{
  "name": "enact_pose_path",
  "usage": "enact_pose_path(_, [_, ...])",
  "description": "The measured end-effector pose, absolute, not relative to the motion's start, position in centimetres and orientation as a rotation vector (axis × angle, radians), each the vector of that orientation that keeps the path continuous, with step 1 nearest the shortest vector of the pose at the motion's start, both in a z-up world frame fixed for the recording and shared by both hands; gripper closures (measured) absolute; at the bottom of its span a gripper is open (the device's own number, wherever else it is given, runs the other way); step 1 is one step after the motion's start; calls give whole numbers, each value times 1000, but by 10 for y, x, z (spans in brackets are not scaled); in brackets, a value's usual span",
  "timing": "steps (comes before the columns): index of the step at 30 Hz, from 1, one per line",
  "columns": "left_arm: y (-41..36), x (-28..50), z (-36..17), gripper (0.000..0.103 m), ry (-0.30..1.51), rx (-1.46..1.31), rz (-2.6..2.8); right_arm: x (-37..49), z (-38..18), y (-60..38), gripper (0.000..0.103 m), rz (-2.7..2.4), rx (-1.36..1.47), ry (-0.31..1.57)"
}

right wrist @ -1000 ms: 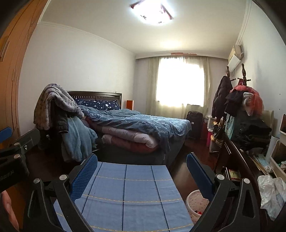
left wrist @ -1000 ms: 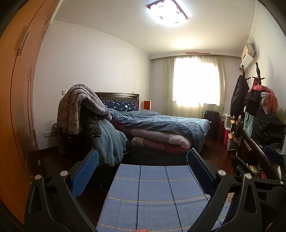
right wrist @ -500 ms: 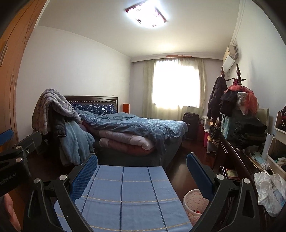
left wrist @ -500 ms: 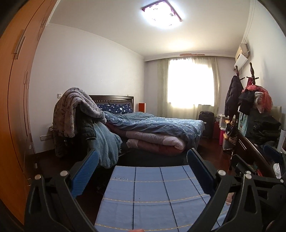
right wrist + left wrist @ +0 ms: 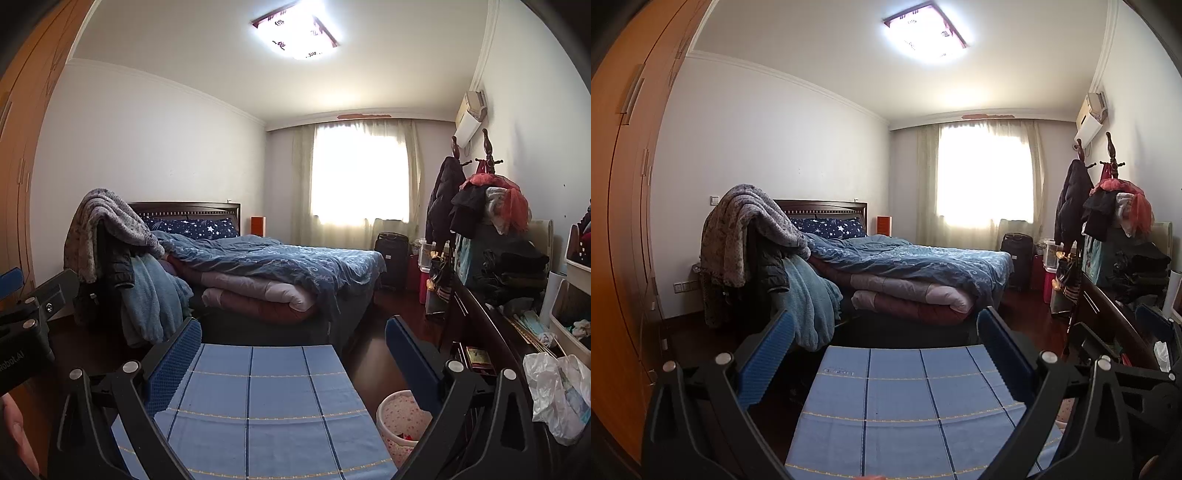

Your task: Collect trash

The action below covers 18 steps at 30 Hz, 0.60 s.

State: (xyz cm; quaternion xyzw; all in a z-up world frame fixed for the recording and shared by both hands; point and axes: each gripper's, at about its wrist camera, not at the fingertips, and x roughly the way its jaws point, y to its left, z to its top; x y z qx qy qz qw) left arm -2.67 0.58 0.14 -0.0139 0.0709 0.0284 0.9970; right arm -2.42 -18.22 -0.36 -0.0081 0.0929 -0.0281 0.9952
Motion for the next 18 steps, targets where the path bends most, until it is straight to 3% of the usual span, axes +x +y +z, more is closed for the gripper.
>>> enact_pose_path(18, [8,-26,4,4,140,-50,58,-20,-2,-172,4,-49,-27,189])
